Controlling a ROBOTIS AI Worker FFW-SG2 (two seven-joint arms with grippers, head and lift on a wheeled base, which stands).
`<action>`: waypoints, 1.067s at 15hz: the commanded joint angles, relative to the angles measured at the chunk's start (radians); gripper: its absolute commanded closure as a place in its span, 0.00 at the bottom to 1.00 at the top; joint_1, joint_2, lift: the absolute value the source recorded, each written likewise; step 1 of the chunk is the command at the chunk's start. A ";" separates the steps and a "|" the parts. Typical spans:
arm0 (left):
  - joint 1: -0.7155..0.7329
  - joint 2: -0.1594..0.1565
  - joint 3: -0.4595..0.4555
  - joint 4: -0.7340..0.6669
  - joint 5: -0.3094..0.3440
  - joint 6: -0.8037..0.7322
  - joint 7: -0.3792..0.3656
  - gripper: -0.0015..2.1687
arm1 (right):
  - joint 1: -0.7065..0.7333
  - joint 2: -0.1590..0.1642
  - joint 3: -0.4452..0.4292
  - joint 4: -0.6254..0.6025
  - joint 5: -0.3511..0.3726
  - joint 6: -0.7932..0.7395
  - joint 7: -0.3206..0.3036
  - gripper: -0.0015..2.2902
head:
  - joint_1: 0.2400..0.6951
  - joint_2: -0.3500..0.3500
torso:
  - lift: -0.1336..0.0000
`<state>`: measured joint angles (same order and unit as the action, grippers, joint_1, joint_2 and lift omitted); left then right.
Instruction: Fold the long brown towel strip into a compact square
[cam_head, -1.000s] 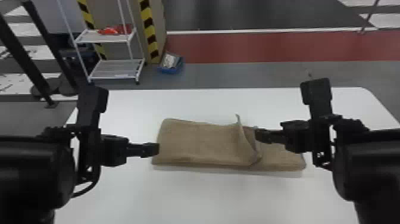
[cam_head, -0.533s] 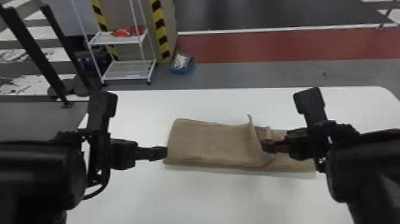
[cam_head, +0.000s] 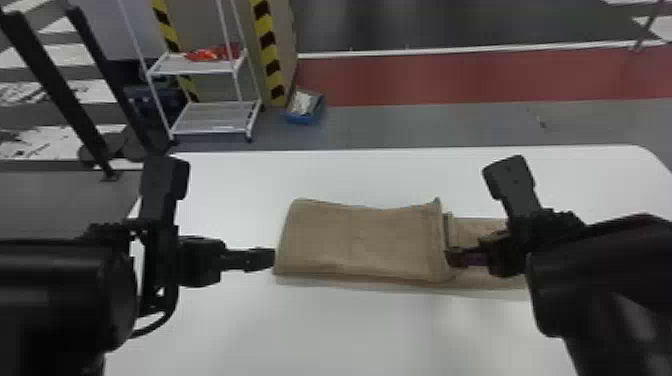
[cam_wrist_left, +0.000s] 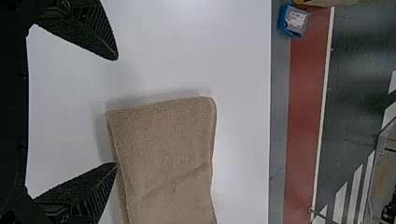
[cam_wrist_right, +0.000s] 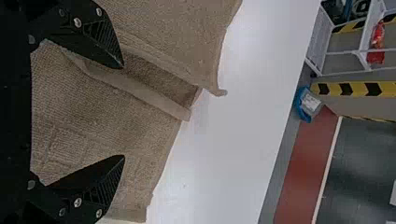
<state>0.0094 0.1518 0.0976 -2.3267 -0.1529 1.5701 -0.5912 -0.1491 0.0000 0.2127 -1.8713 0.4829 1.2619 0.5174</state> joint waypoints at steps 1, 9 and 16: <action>0.000 0.002 0.005 0.006 0.001 0.001 -0.004 0.04 | 0.003 0.001 -0.004 -0.029 -0.006 0.044 0.003 0.10 | 1.00 0.65 | 0.04; 0.000 0.006 0.025 0.017 0.010 0.001 -0.009 0.04 | -0.009 0.001 -0.018 -0.072 -0.056 0.047 -0.002 0.10 | 1.00 0.67 | 0.04; 0.000 0.014 0.033 0.036 0.012 0.001 -0.010 0.04 | -0.036 0.001 -0.003 0.060 -0.090 -0.051 -0.002 0.10 | 1.00 0.69 | 0.04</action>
<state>0.0091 0.1611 0.1271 -2.2923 -0.1421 1.5701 -0.6014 -0.1822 0.0000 0.2058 -1.8273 0.3972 1.2224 0.5153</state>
